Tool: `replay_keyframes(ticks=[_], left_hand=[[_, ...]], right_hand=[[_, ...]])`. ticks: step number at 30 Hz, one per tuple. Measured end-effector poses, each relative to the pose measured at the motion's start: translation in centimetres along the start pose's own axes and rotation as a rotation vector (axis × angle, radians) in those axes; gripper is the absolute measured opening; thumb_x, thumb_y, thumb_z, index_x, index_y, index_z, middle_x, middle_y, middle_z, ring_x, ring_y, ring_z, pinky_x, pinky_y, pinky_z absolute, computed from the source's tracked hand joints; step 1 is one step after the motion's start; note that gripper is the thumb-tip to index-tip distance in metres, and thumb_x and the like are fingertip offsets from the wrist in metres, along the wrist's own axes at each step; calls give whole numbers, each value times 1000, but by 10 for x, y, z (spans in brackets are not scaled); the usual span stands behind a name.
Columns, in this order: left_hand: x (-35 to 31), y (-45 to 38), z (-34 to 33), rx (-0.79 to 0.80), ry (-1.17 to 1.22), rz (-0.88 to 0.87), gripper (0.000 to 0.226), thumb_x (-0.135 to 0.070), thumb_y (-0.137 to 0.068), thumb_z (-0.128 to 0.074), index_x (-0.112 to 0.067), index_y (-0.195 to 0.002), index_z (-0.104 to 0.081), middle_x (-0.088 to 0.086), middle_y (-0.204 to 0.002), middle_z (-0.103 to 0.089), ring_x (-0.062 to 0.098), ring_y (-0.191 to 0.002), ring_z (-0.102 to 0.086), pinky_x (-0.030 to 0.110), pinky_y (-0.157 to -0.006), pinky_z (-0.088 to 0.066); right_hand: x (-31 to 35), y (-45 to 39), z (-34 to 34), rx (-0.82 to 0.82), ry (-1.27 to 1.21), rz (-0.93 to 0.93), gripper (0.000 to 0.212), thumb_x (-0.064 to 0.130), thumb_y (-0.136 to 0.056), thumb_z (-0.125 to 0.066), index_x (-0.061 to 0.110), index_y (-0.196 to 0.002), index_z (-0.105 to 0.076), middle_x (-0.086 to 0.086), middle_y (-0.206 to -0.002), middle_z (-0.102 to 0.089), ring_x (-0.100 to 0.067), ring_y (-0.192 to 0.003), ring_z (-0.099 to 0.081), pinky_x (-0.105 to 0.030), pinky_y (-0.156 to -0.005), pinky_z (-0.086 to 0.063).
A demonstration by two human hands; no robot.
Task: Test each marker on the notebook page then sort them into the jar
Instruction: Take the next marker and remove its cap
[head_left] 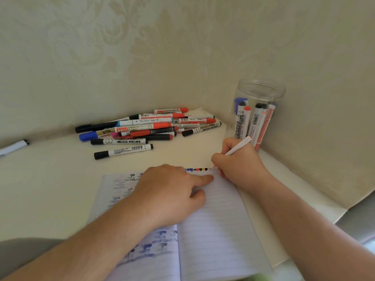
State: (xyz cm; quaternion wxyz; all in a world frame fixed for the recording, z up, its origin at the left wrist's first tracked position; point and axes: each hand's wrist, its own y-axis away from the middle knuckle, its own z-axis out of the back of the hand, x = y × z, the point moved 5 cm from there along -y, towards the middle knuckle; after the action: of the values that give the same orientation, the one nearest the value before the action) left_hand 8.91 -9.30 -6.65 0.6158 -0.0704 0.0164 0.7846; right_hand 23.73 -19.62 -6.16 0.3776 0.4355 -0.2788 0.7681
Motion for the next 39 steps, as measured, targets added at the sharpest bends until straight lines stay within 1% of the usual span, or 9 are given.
replay_keyframes(ticks=[6, 10, 13, 17, 24, 30, 32, 36, 39], left_hand=[[2, 8, 4, -56, 74, 28, 44, -53, -98, -34, -62, -141, -39, -15, -103, -64, 14, -102, -58, 34, -83, -48], [19, 13, 5, -117, 434, 121, 13, -29, -102, -38, -37, -112, -40, -5, -76, -60, 12, -74, -56, 37, -69, -46], [39, 7, 4, -155, 695, 213, 10, -22, -107, -40, -32, -109, -40, -7, -88, -68, 13, -83, -62, 39, -82, -51], [54, 4, 8, -280, 889, 291, 21, -23, -102, -61, -32, -115, -48, -23, -94, -74, -4, -88, -66, 23, -86, -46], [60, 6, 9, -342, 854, 330, 13, -26, -95, -73, -38, -91, -75, -19, -89, -75, -1, -84, -68, 26, -80, -51], [56, 7, 10, -322, 911, 280, 23, -25, -97, -71, -44, -109, -77, -29, -98, -74, -13, -94, -66, 4, -81, -43], [57, 6, 8, -320, 914, 281, 25, -26, -95, -73, -46, -110, -77, -27, -103, -74, -12, -96, -65, 11, -86, -44], [61, 5, 6, -359, 882, 300, 21, -24, -86, -83, -40, -95, -74, -10, -88, -72, 3, -75, -64, 22, -73, -48], [60, 6, 6, -373, 886, 298, 18, -22, -83, -85, -33, -88, -71, -8, -85, -74, 7, -73, -66, 25, -71, -51]], right_hand=[[-4, -1, 5, 0, -331, -78, 30, 2, -90, -71, 10, -72, -50, -9, -59, -62, -22, -51, -57, -27, -45, -47], [-2, 3, 10, 105, -492, -40, 17, 8, -95, -73, 13, -86, -59, -12, -78, -62, -18, -64, -63, -30, -58, -54], [3, 8, 9, 210, -521, 11, 5, 14, -90, -77, 15, -88, -73, -9, -81, -68, -20, -73, -66, -37, -70, -55], [8, 11, 9, 277, -565, 39, 29, 24, -84, -57, 11, -95, -82, -14, -88, -72, -28, -81, -64, -45, -78, -57], [14, 14, 7, 268, -625, 35, 6, 10, -78, -67, 16, -77, -67, -12, -72, -62, -24, -67, -60, -44, -70, -57], [13, 13, 8, 274, -656, -19, 28, 0, -92, -68, 16, -70, -61, -9, -68, -58, -20, -68, -55, -43, -71, -58], [14, 14, 7, 283, -655, -20, 28, 2, -91, -70, 17, -69, -61, -9, -68, -59, -20, -67, -55, -43, -71, -57], [15, 16, 4, 280, -631, -22, 33, 0, -92, -71, 17, -65, -63, -9, -69, -63, -18, -66, -57, -46, -76, -55], [15, 16, 2, 272, -612, -27, 34, -1, -92, -70, 18, -64, -65, -10, -69, -65, -18, -65, -59, -44, -74, -56]])
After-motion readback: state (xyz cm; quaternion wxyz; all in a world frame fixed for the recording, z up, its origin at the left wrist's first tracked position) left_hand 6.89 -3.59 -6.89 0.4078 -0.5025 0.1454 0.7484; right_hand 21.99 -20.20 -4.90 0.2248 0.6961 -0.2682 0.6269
